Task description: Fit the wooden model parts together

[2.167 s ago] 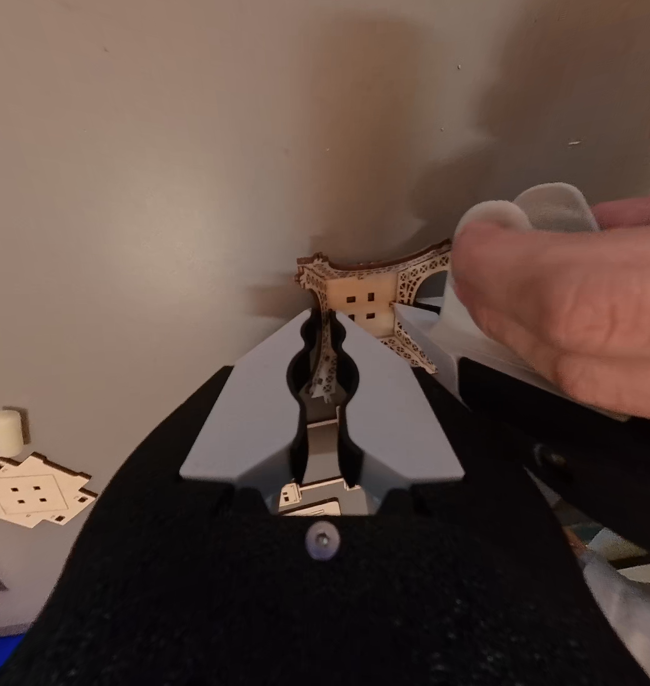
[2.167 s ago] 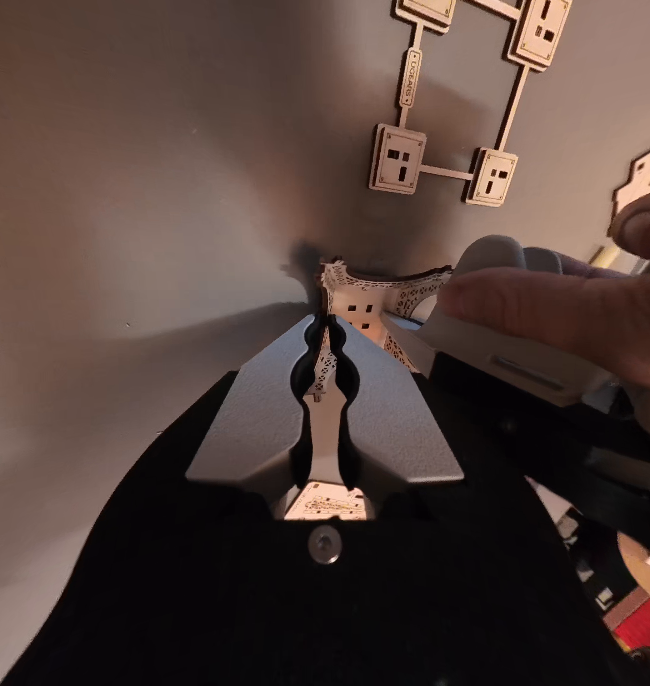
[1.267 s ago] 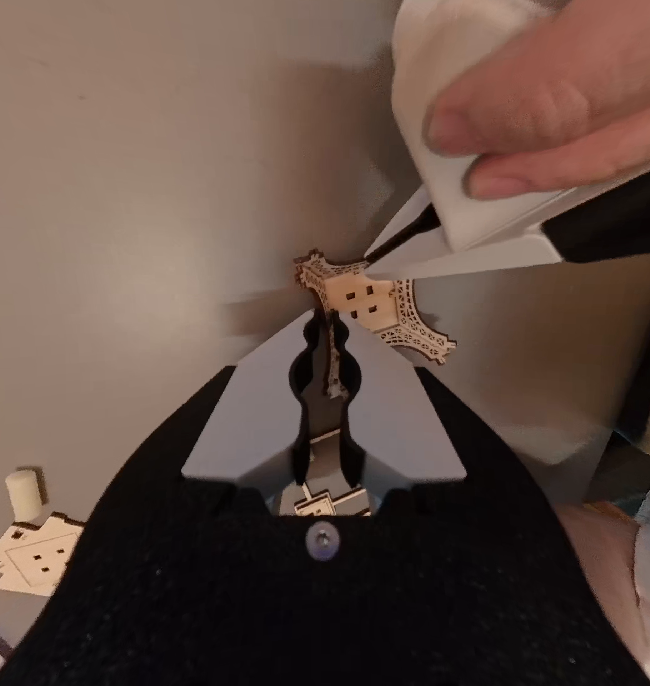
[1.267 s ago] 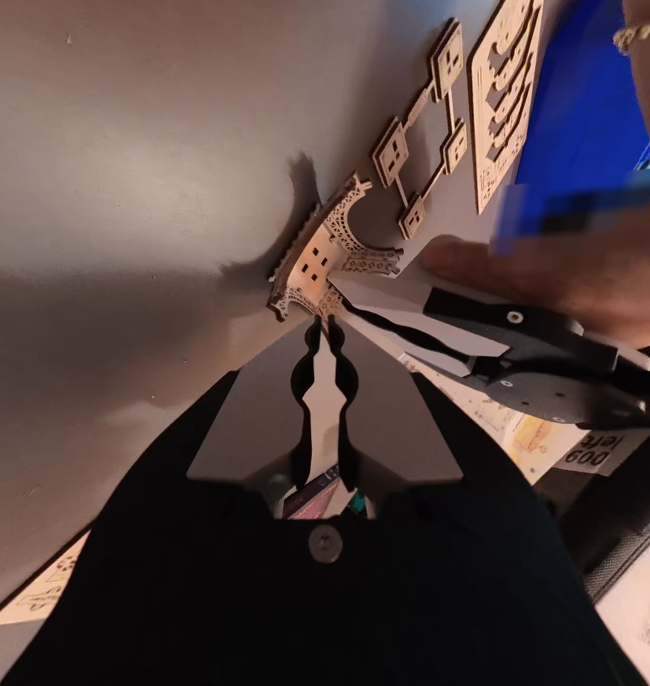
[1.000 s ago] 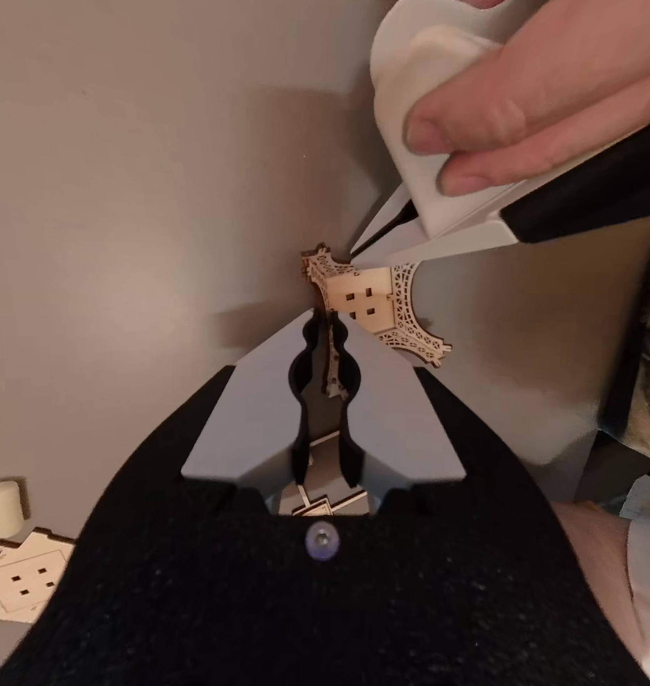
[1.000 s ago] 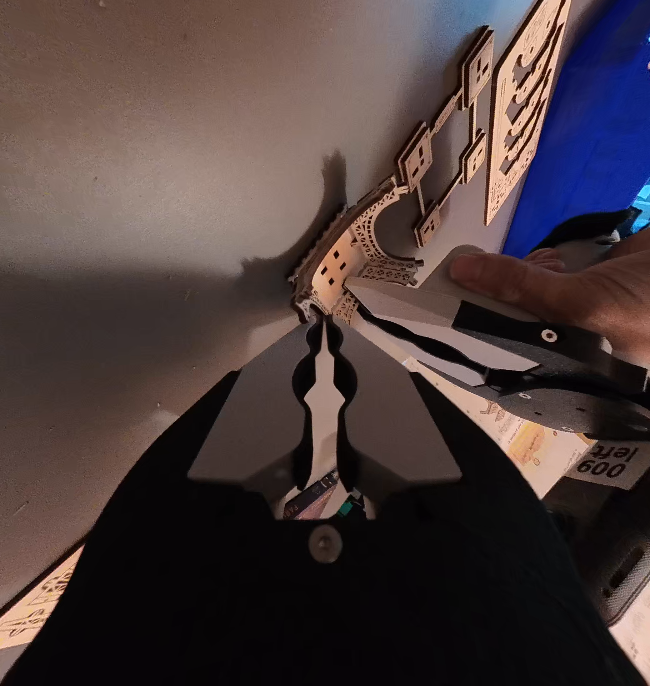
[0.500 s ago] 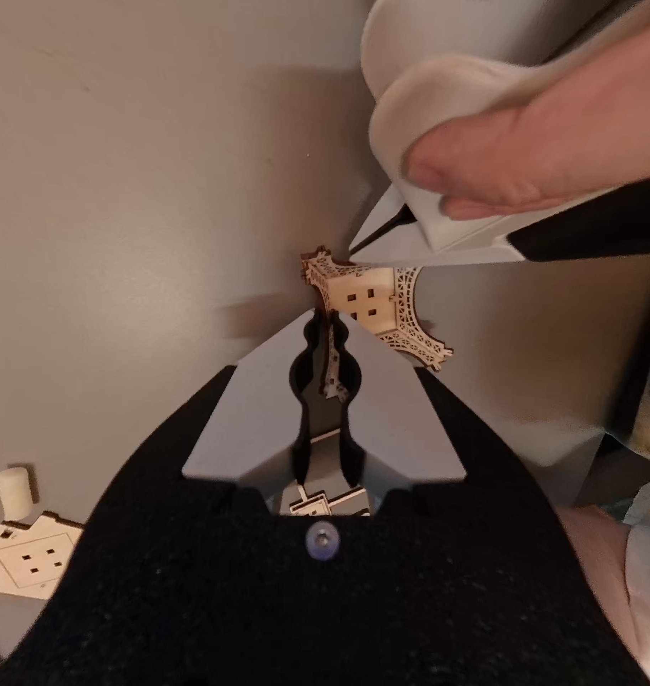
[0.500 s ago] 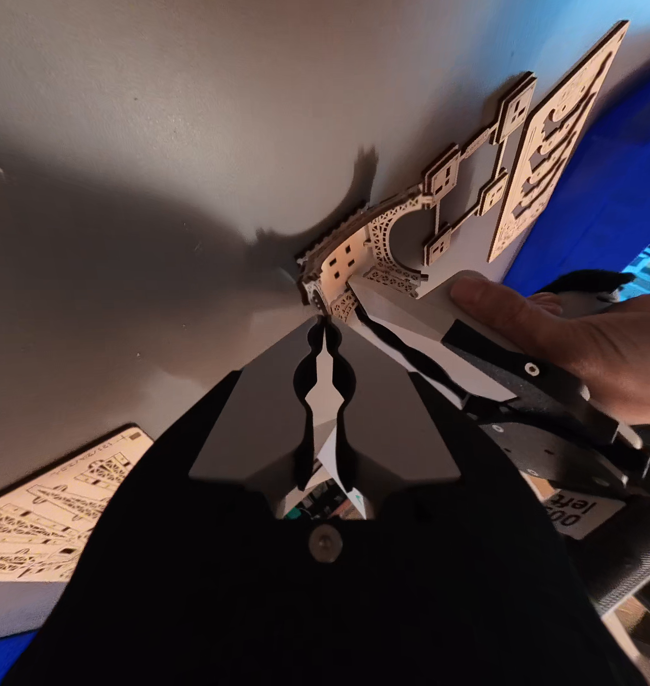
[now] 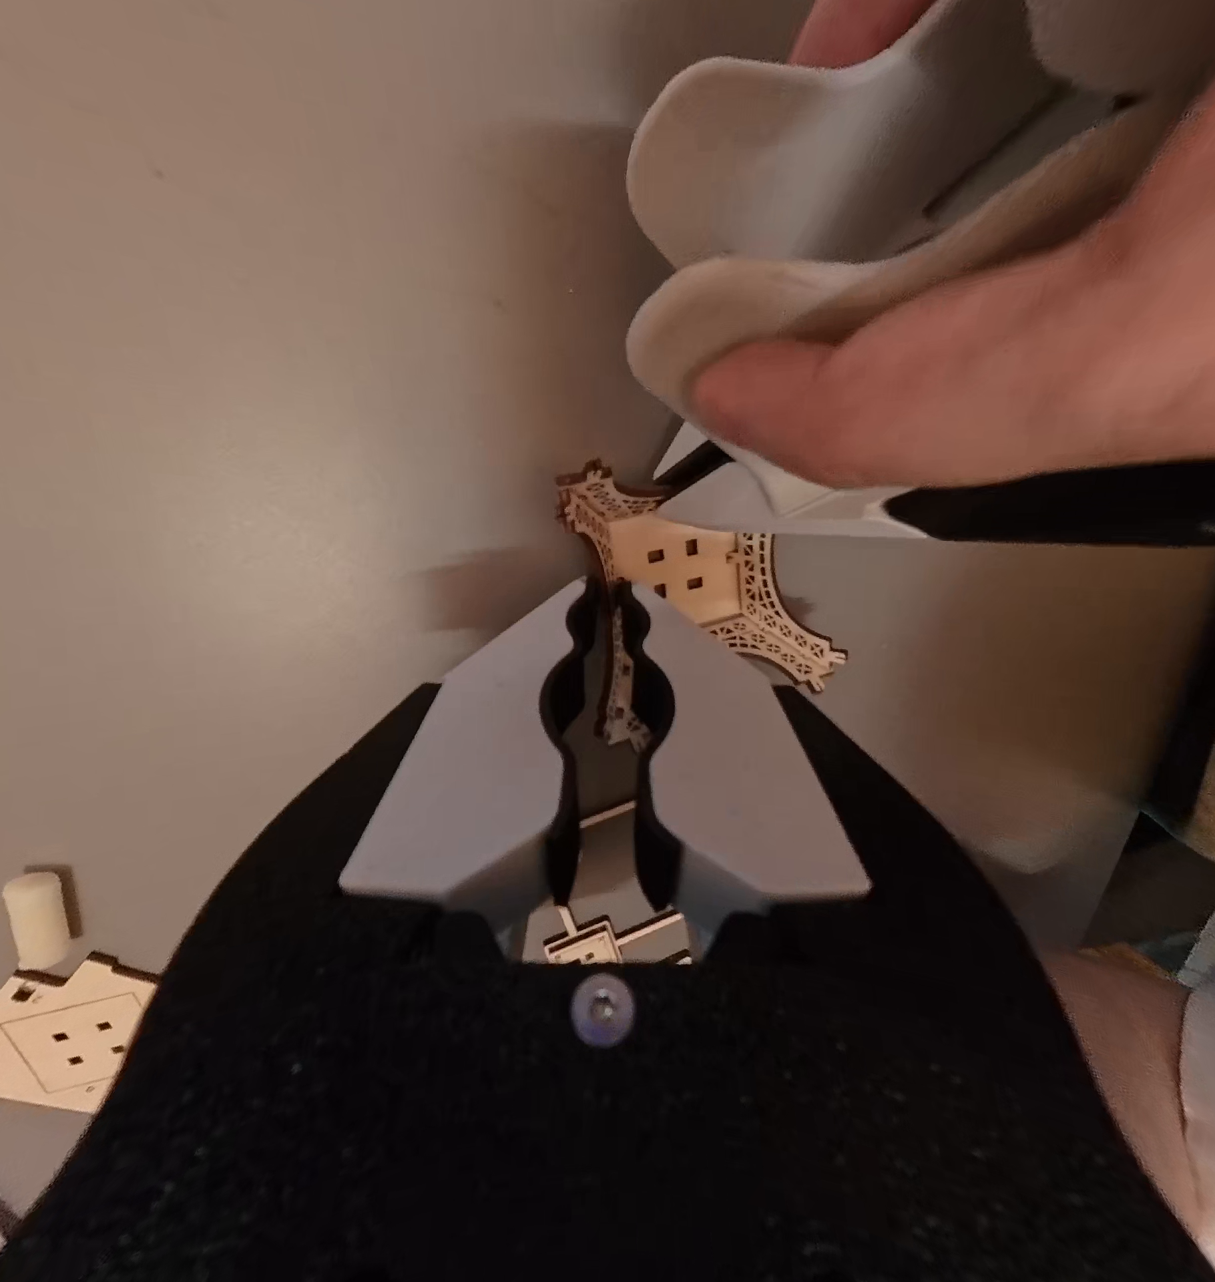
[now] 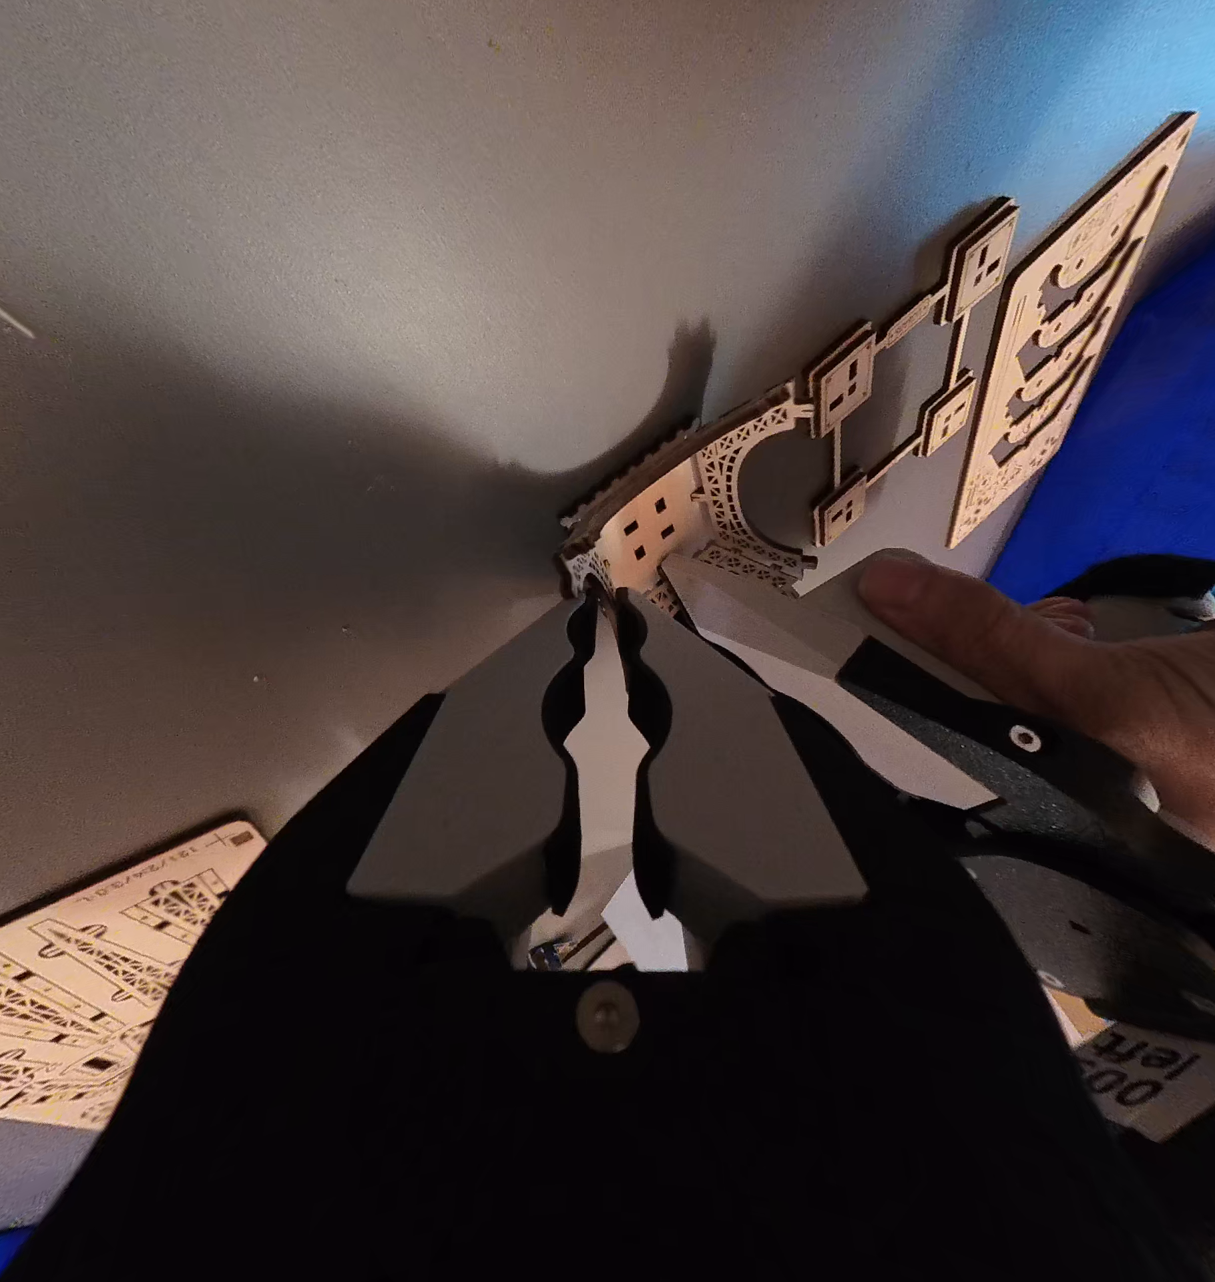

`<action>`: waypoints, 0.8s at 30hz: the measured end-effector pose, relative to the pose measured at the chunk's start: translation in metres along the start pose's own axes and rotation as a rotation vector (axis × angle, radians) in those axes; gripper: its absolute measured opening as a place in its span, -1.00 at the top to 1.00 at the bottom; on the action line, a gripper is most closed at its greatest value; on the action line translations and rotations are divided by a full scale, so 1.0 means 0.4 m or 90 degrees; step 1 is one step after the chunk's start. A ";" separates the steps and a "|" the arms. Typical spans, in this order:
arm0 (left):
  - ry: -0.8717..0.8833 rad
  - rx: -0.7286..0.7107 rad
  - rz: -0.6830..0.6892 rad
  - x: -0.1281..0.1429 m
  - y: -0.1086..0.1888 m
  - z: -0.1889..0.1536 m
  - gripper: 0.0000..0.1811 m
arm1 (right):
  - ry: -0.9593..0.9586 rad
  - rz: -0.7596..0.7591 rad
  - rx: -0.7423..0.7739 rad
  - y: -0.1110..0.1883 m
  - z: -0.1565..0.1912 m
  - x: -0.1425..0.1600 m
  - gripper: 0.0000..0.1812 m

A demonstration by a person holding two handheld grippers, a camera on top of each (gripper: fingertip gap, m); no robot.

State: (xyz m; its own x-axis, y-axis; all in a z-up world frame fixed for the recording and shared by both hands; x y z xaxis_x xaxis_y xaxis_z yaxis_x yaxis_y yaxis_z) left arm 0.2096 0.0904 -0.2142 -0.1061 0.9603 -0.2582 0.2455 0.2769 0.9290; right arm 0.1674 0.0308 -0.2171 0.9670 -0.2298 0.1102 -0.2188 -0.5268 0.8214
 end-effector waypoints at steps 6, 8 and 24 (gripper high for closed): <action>-0.005 0.007 -0.004 0.001 0.000 0.002 0.97 | -0.003 -0.013 -0.045 0.003 0.007 -0.008 0.97; -0.007 0.007 -0.002 0.001 0.000 0.003 0.97 | -0.022 -0.022 -0.067 0.004 0.008 -0.009 0.97; 0.004 0.008 -0.003 0.001 0.002 0.005 0.97 | -0.002 0.024 -0.132 0.004 -0.001 -0.024 0.97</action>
State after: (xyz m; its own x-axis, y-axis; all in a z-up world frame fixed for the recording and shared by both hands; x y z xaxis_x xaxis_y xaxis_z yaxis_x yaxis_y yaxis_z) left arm 0.2118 0.0910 -0.2141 -0.1133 0.9589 -0.2602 0.2572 0.2813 0.9245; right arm 0.1578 0.0323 -0.2166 0.9582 -0.2492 0.1409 -0.2223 -0.3378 0.9146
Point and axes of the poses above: each gripper's, where its closed fingertips meet, y back along the fingers, x out of its underside, z = x × y across the jaws, the point moved 6 cm from there along y, back along the fingers, and after that the axes turned 4 degrees about -z, right-handed, at the moved point
